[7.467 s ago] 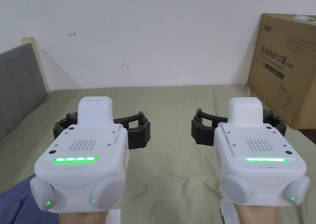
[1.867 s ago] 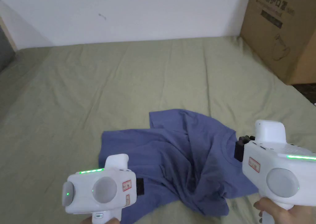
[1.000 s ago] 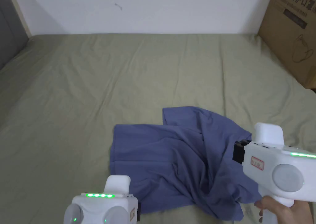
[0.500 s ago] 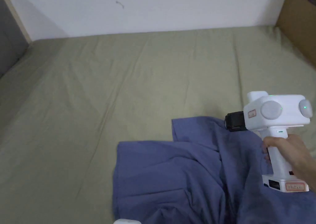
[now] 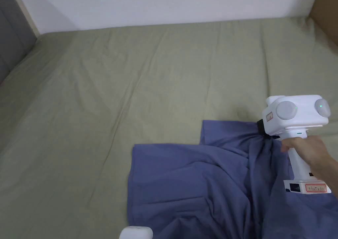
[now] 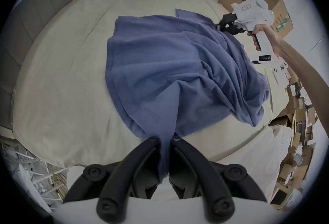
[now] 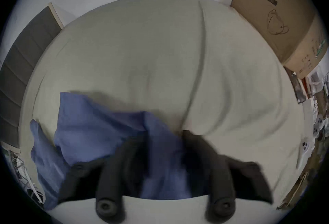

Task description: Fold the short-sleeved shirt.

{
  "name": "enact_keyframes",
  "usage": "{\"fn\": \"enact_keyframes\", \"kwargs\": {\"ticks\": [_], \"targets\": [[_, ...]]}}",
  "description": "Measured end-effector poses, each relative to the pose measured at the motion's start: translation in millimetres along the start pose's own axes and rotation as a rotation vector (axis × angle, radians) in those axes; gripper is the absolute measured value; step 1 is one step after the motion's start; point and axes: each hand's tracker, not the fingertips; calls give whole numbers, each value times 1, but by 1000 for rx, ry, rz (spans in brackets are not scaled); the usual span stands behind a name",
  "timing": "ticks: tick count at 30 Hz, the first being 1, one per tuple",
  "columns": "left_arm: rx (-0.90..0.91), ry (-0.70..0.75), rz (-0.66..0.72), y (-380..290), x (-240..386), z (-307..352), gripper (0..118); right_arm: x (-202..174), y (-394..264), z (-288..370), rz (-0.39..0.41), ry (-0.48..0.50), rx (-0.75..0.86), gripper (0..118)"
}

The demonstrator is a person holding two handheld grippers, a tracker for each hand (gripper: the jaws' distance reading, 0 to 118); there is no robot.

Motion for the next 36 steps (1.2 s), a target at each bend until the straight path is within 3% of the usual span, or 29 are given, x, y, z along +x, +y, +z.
{"fn": "enact_keyframes", "kwargs": {"ticks": [2, 10, 15, 26, 30, 36], "targets": [[13, -3, 13, 2, -1, 4, 6, 11, -3, 13, -88, 97, 19, 4], [167, -46, 60, 28, -8, 48, 6, 64, -7, 97, -136, 44, 139, 4], [322, 1, 43, 67, -9, 87, 6, 117, -8, 183, -147, -74, 273, 4], [604, 59, 145, 172, -59, 184, 6, 228, -37, 321, -325, -203, 438, 4], [652, 63, 166, 206, -70, 209, 6, 240, -41, 341, -419, -104, 500, 4], [665, 124, 148, 250, -78, 215, 6, 214, -10, 330, -386, -89, 499, 4]]}}
